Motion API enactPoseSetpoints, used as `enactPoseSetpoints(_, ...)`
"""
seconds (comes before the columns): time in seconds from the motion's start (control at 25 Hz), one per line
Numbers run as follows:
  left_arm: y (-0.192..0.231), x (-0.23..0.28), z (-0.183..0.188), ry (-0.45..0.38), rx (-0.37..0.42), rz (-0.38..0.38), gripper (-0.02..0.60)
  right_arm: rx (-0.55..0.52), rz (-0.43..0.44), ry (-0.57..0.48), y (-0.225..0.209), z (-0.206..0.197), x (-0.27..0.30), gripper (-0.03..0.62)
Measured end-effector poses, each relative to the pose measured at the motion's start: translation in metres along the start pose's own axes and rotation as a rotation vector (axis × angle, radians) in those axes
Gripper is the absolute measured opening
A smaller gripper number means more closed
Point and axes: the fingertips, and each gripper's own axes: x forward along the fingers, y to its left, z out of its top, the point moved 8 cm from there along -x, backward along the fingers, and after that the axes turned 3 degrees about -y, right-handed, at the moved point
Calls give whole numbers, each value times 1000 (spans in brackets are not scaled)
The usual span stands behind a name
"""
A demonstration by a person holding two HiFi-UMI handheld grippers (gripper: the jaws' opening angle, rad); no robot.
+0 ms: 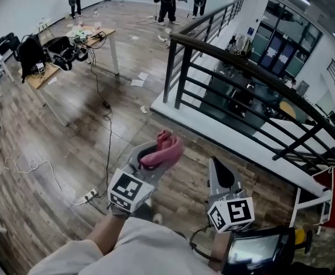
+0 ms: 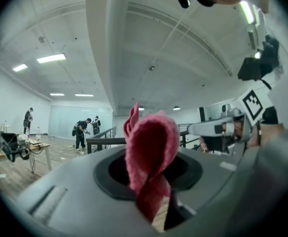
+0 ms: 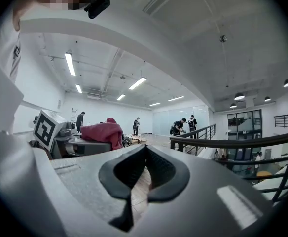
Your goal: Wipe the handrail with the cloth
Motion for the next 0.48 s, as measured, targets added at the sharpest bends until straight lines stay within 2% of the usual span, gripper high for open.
enactPoseSetpoints(0.12, 3, 13, -6, 24, 5, -45, 144, -20, 6, 4, -4, 0, 12, 3)
enactPoseSetpoints(0.28, 17, 31, -14, 10, -51, -55, 145, -40, -5, 0, -14, 0, 26, 3)
enactPoseSetpoints(0.48, 36, 59, -7, -21, -32, -78, 143, -36, -21, -1, -33, 1, 55, 3)
